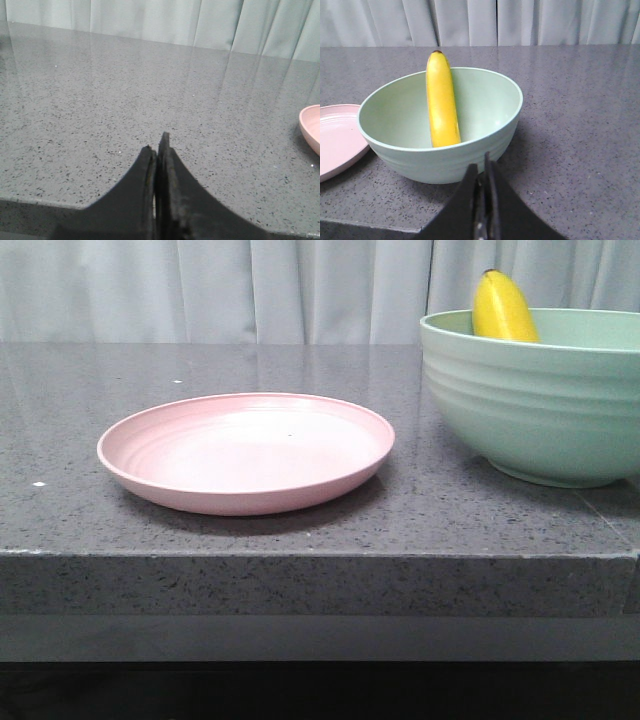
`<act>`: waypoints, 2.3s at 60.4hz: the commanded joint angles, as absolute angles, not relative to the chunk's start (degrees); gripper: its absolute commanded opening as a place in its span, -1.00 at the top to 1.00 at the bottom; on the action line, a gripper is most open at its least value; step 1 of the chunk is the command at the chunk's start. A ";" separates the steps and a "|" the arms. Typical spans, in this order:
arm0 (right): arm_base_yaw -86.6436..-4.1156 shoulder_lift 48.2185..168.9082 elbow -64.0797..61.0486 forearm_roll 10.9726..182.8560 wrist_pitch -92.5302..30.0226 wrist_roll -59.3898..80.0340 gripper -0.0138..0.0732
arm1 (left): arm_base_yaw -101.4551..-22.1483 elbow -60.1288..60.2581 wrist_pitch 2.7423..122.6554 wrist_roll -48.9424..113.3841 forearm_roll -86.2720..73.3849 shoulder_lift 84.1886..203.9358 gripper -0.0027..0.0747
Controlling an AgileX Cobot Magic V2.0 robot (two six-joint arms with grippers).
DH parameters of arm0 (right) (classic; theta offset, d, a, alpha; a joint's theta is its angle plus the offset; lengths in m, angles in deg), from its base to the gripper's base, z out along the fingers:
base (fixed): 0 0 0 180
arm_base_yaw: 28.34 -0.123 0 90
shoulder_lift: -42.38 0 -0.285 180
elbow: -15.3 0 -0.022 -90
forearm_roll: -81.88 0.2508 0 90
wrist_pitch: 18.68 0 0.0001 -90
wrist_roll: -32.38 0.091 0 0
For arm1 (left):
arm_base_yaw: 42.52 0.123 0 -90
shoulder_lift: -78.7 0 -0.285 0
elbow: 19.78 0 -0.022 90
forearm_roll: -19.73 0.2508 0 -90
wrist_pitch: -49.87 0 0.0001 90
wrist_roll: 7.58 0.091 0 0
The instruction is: Transfer banana from pink plate to green bowl
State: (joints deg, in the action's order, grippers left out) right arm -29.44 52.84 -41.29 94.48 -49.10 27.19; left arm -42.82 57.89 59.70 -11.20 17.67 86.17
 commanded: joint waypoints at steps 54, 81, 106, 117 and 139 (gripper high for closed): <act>-29.07 53.61 -39.91 94.96 -44.88 26.85 0.82 | -42.83 58.03 54.33 -11.56 17.09 85.06 0.98; -28.96 53.61 -47.57 93.96 -33.06 26.85 0.82 | -42.83 58.03 54.33 -11.56 17.09 85.06 0.98; -28.96 48.64 -63.46 92.19 -24.42 26.85 0.82 | -42.83 58.03 54.33 -11.56 17.09 85.06 0.98; -28.96 48.24 -63.46 92.19 -24.47 26.85 0.82 | -42.83 58.03 54.33 -11.56 17.09 85.16 0.98; -28.96 48.24 -63.46 92.19 -24.69 26.85 0.82 | -42.83 58.03 54.33 -11.56 17.09 85.16 0.98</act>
